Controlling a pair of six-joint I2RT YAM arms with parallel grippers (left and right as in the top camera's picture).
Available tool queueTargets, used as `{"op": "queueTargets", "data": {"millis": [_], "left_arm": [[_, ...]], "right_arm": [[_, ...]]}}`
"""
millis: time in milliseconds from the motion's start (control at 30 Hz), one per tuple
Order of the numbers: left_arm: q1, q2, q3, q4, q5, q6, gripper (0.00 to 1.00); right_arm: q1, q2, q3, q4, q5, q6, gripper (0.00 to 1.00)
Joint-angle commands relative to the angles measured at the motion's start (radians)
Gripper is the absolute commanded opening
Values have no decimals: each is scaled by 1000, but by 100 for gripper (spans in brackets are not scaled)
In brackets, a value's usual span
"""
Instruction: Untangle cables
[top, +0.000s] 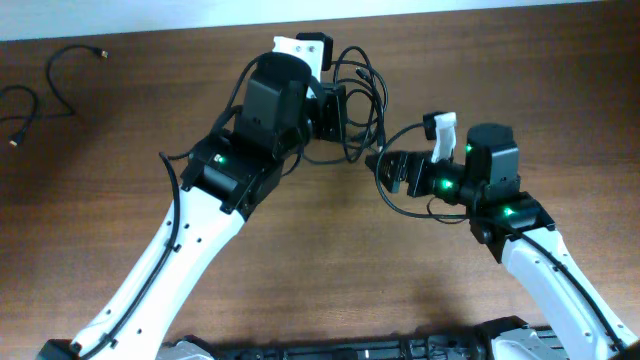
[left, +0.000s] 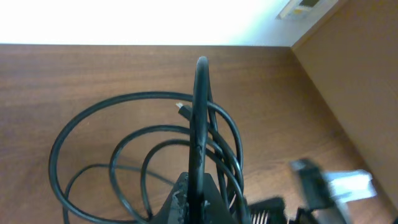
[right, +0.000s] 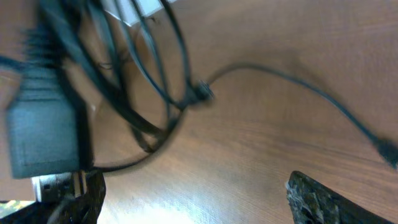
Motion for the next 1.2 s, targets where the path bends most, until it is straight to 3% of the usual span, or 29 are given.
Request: {"op": "queueTargets", "data": {"millis": [0, 100, 200, 267, 333, 400, 533, 633, 700, 767, 800, 867, 900, 967, 1067, 1100, 1167], "left_arm": [[-1, -19, 5, -6, 80, -39, 0], [-1, -19, 5, 14, 235, -39, 0], [-1, -19, 5, 118, 401, -39, 0], [0, -19, 5, 150, 405, -39, 0], [8, -21, 5, 157, 405, -39, 0], [88, -66, 5, 142, 432, -37, 0], [303, -198, 5, 88, 433, -19, 0], [343, -200, 5, 44, 434, -19, 0], [333, -174, 5, 17, 435, -19, 0], [299, -144, 5, 17, 429, -19, 0], [279, -121, 5, 17, 419, -20, 0], [256, -89, 5, 17, 419, -20, 0], [242, -64, 5, 17, 414, -20, 0], [240, -26, 5, -10, 412, -16, 0], [240, -7, 5, -55, 549, 197, 0], [240, -7, 5, -93, 589, 273, 0], [240, -7, 5, -119, 623, 285, 0]], "right_arm": [[-2, -1, 9, 67, 147, 102, 92], [-2, 33, 9, 90, 359, 150, 93], [-2, 112, 9, 122, 312, 149, 93], [-3, 151, 9, 168, 206, 142, 93], [-12, 156, 9, 61, 457, 147, 93], [-140, 156, 9, -116, 620, 240, 99], [-437, 156, 9, -250, 624, 212, 99], [-492, 156, 9, -240, 383, 55, 99], [-491, 156, 9, -148, -119, -168, 98], [-453, 156, 9, -53, -486, -234, 98], [-404, 156, 9, -9, -559, -234, 98], [-315, 155, 9, 61, -620, -233, 97], [-227, 152, 9, 119, -626, -229, 91], [-107, 150, 9, 251, -554, -120, 88], [-100, 150, 9, 364, -418, 16, 87], [-100, 150, 9, 392, -411, 15, 82], [-100, 150, 9, 382, -362, 16, 72]]}}
